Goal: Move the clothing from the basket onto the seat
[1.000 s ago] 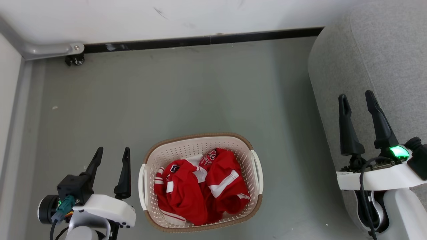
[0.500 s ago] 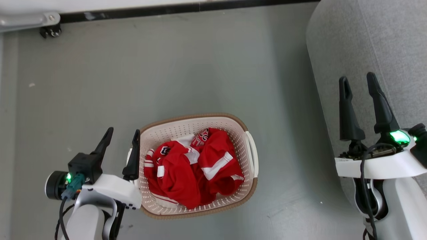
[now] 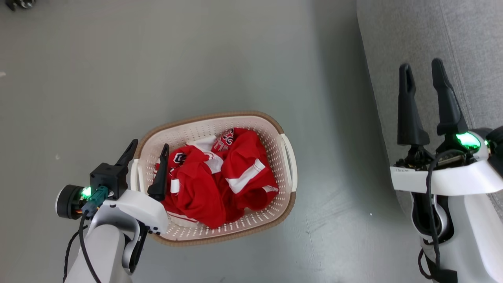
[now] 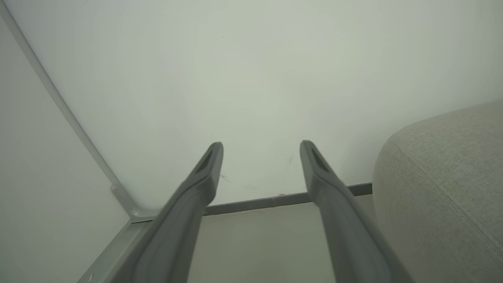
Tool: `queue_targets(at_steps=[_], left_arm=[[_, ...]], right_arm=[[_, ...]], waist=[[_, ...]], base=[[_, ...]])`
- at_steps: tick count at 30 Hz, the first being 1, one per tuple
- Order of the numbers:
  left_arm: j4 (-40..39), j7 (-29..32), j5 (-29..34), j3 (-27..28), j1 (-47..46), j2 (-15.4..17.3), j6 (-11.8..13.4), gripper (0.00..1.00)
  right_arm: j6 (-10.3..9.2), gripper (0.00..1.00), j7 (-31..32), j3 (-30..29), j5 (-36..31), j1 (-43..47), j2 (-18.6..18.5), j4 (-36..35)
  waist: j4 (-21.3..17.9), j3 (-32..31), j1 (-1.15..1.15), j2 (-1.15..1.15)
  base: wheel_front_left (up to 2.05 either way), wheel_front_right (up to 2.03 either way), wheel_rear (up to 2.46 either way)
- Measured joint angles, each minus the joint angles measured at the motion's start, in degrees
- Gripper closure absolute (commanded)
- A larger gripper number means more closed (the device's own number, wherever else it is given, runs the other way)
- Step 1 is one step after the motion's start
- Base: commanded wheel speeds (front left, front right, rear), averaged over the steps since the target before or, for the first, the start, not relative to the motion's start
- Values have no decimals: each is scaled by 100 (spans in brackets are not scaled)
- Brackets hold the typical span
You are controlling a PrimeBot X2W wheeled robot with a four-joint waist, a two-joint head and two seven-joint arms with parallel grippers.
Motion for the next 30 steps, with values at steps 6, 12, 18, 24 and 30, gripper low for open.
queue_targets(at_steps=[6, 12, 18, 24, 30], left_arm=[[352, 14, 51, -107, -278, 40, -43, 0], [644, 78, 196, -276, -573, 43, -45, 0], [947, 131, 321, -407, -910, 48, -52, 0], [1271, 208, 565, -626, -1160, 127, -69, 0], [1599, 349, 929, -838, -1418, 261, -38, 0]], right_arm=[[0, 0, -1, 90, 60, -193, 33, -68], [0, 0, -1, 197, 101, -400, 52, -125], [0, 0, -1, 264, 101, -516, 73, -138], [0, 0, -1, 348, 101, -662, 125, -153], [0, 0, -1, 388, 116, -806, 143, -155]], waist=[[-99, 279, 0, 0], [-196, 559, 0, 0], [-294, 829, 0, 0], [-397, 1082, 0, 0], [-506, 1308, 0, 0]], base=[[0, 0, 0], [0, 0, 0], [0, 0, 0], [0, 0, 0], [0, 0, 0]])
